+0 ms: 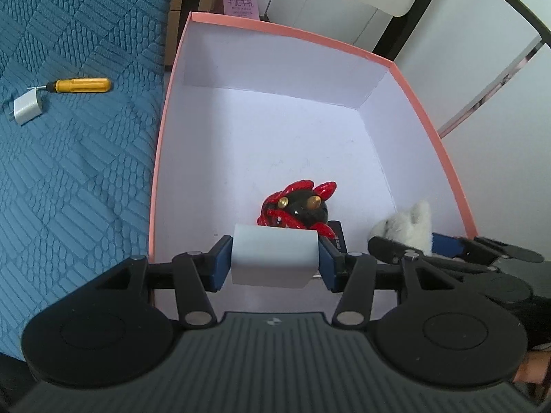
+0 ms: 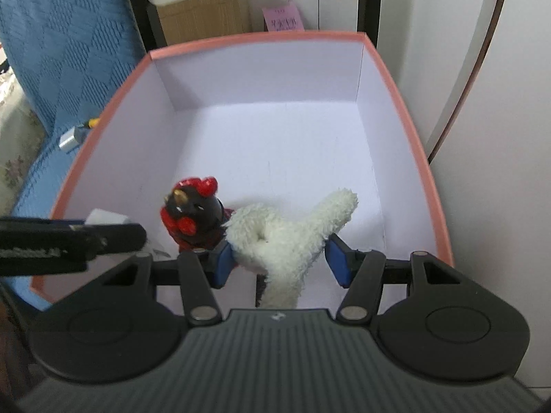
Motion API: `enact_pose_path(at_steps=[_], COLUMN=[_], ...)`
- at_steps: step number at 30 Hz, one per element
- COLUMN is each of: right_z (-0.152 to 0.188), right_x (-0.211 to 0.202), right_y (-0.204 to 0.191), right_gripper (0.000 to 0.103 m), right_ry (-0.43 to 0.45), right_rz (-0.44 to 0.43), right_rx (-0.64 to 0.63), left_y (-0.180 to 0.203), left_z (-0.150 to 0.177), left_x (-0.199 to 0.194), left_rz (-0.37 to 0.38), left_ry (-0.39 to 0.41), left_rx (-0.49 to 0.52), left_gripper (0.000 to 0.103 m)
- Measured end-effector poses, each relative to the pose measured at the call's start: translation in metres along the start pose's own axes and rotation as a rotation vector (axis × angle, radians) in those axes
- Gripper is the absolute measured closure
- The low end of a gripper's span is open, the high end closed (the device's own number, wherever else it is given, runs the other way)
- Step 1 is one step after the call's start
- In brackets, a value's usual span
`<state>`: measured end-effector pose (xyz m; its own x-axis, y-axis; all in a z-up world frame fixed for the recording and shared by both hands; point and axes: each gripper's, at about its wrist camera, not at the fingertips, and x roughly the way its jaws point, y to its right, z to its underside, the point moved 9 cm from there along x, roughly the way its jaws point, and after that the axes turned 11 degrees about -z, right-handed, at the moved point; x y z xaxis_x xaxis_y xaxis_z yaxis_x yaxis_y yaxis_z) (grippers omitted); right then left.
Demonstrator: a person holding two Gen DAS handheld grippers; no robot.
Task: Organize rigid objects
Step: 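Lower the charger into the box and open the left tool while the right tool releases the toy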
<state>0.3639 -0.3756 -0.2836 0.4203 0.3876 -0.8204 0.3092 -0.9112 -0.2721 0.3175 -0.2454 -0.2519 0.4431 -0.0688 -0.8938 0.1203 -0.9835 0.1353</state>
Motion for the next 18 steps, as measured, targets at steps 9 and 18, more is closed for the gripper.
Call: enact_pose_path(at_steps=[9,18], right_z=[0.0,-0.011], right_x=[0.006,-0.018], right_y=[0.007,-0.001], right_gripper=[0.043,0.033], right_ry=[-0.024,0.022], right_rz=[0.0,-0.007], right_rx=[0.042,0.062], left_y=[0.001,-0.007], left_z=[-0.003,-0.015], left_x=[-0.005,-0.048], left_rz=[0.023,0.033], left_ry=[0.007,0.094], left_rx=[-0.003,-0.016], left_gripper=[0.042,0.042])
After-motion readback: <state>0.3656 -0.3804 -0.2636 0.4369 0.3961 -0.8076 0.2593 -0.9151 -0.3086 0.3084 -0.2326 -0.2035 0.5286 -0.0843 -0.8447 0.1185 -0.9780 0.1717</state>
